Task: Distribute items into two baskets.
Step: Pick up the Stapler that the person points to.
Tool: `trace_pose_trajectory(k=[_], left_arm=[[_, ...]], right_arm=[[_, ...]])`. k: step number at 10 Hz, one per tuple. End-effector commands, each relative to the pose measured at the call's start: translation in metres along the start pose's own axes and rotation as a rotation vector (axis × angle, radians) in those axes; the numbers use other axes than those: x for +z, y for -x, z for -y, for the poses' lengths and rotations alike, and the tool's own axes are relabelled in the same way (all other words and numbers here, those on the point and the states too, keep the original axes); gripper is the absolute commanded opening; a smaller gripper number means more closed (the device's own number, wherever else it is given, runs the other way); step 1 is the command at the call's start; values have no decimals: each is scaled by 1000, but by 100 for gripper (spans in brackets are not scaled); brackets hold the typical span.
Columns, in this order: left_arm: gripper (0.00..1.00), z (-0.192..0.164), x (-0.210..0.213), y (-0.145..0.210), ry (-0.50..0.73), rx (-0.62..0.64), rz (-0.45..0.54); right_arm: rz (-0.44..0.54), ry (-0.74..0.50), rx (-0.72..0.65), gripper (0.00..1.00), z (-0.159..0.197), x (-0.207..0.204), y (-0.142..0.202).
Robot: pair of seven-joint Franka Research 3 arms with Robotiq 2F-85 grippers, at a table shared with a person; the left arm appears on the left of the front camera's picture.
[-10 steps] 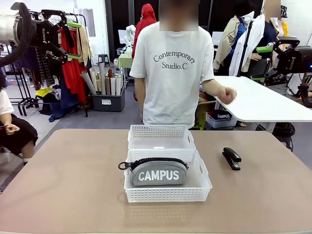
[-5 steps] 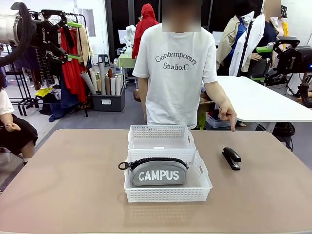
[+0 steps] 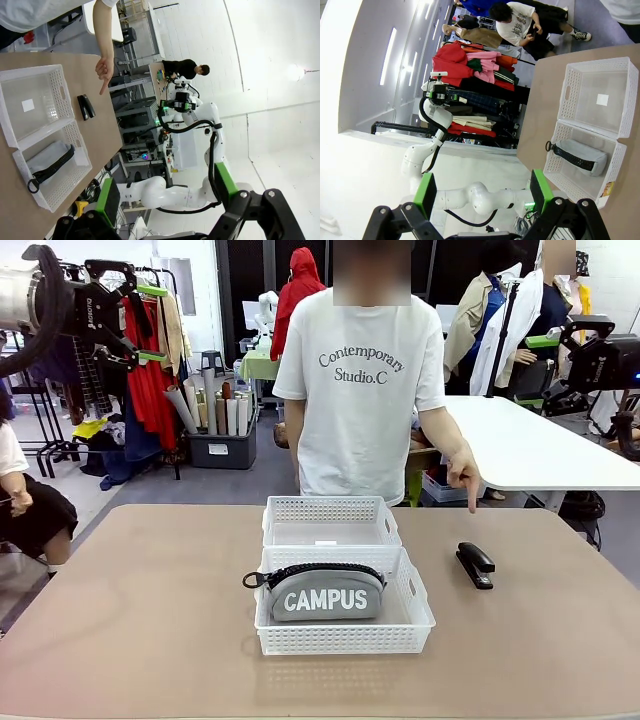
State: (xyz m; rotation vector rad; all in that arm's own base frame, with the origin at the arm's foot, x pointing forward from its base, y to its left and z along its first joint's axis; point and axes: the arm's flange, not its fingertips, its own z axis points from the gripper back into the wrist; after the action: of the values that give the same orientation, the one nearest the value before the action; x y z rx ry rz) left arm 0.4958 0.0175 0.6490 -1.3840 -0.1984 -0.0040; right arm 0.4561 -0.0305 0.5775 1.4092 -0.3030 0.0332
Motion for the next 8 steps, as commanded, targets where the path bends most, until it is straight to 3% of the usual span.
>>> trace_pose_trajectory(k=[1, 8], left_arm=[[100, 2, 1, 1, -2, -2, 2], [100, 2, 1, 1, -2, -2, 2]], right_arm=[[-3, 2, 2, 100, -2, -1, 1], [-3, 2, 2, 100, -2, -1, 1]])
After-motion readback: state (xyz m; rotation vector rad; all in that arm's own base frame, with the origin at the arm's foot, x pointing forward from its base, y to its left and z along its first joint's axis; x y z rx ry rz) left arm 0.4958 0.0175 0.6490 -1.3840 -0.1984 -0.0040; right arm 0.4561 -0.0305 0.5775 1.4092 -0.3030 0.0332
